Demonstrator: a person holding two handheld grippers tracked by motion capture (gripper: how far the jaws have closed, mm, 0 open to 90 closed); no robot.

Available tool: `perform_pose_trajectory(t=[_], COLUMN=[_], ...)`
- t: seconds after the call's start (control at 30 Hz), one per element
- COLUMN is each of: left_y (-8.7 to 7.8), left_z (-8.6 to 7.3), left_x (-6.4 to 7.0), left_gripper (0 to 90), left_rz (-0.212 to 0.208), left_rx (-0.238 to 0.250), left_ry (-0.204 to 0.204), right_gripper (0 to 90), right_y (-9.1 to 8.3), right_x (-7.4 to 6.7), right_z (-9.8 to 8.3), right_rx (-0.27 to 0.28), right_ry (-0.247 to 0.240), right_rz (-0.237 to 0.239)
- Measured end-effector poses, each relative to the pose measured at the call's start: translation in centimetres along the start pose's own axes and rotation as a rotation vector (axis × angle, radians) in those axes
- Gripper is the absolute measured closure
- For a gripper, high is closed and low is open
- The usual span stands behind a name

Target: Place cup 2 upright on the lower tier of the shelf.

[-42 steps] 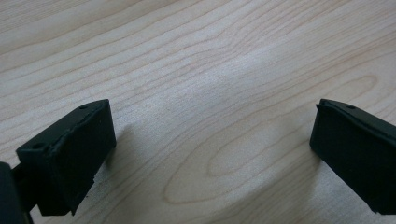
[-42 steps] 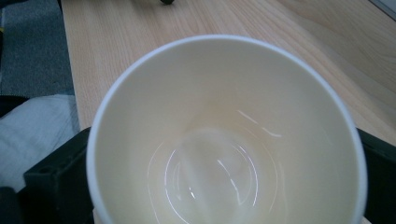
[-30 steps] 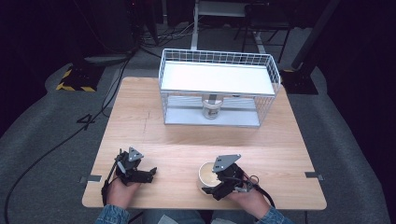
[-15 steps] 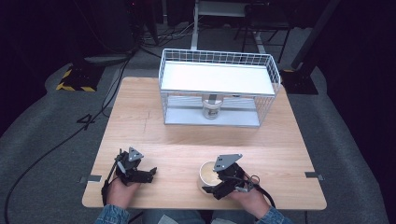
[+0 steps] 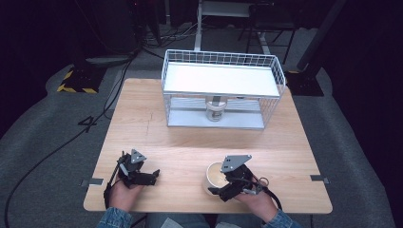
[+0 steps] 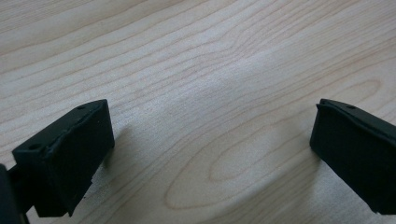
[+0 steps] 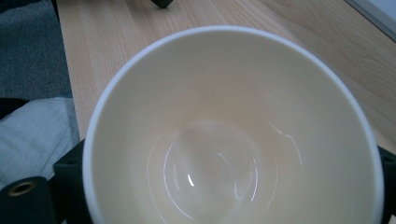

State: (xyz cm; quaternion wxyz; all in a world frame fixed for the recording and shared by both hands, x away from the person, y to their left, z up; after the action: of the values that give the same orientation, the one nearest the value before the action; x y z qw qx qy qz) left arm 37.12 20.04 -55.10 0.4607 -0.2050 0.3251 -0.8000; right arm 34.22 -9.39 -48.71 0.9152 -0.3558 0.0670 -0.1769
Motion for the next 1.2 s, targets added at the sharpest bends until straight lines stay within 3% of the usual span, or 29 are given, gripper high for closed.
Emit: perform_pose_trajectory(t=[1.2], left_y=[0.0], left_z=[0.0], left_x=[0.0], left_gripper=[0.3], left_rz=[0.001], left_rx=[-0.002], left_ry=[-0.002], right_gripper=[9.6], right_y=[-5.5], right_x=[3.0], right_z=[5.1], right_rx=[0.098], right_ry=[-0.001], right_rz=[-0.086])
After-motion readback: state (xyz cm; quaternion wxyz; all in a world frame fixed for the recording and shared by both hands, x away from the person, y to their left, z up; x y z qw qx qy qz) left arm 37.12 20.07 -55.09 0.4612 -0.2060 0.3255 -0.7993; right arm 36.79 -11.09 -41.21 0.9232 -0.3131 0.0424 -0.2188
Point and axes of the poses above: each handheld gripper's, and its own axes: y roughly forward along the jaws, z roughly out of its top, x roughly to its right, the point moved 6 cm from there along y, roughly forward along the jaws, and after that the axes turned 3 degrees about x, right-handed, at the moved point
